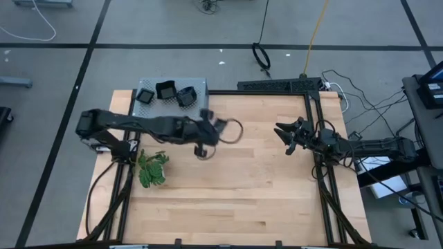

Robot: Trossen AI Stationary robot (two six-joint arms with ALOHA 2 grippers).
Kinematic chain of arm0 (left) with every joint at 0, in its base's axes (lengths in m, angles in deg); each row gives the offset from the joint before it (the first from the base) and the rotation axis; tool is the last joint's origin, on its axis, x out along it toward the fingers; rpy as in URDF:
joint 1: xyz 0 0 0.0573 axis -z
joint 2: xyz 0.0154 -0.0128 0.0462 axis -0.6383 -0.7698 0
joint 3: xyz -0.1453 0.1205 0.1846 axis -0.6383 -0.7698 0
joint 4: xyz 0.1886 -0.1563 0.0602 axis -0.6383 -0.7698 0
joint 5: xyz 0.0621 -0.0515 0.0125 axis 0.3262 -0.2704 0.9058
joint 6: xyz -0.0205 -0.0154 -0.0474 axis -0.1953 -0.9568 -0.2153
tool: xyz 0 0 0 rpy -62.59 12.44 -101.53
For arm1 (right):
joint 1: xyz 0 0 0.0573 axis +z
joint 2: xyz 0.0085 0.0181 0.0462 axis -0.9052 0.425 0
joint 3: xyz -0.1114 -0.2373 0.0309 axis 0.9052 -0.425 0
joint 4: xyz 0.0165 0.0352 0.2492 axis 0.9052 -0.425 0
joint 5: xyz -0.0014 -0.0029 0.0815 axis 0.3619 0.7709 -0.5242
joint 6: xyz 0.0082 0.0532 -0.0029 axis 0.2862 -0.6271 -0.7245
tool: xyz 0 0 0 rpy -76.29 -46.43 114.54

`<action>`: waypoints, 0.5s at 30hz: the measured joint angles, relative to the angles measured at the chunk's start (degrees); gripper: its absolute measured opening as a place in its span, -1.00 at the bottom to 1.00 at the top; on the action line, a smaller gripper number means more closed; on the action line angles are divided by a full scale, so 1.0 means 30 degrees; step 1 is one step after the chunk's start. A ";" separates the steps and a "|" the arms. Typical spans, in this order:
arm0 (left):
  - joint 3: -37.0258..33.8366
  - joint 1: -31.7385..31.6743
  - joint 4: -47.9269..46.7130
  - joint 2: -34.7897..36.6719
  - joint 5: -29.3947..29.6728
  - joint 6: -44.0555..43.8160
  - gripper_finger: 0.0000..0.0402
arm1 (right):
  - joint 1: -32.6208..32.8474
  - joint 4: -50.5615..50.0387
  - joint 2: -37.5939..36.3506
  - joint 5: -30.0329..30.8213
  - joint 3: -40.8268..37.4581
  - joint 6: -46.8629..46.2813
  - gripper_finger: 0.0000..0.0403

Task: Pick & Place Mini shaped plates
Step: Stack the square plate on top of the square plate on the shelf

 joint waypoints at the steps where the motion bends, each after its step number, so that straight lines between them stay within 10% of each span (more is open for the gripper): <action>1: 0.0000 -0.0166 -0.0213 0.0384 0.0697 -0.0100 -0.92 | 0.0000 -0.0007 0.0000 -0.0006 0.0000 -0.0003 -0.36; 15: 0.0007 -0.4563 -0.5431 0.5697 0.6273 -0.5161 -0.93 | 0.0000 -0.0003 0.0115 -0.0013 -0.0015 0.0001 -0.35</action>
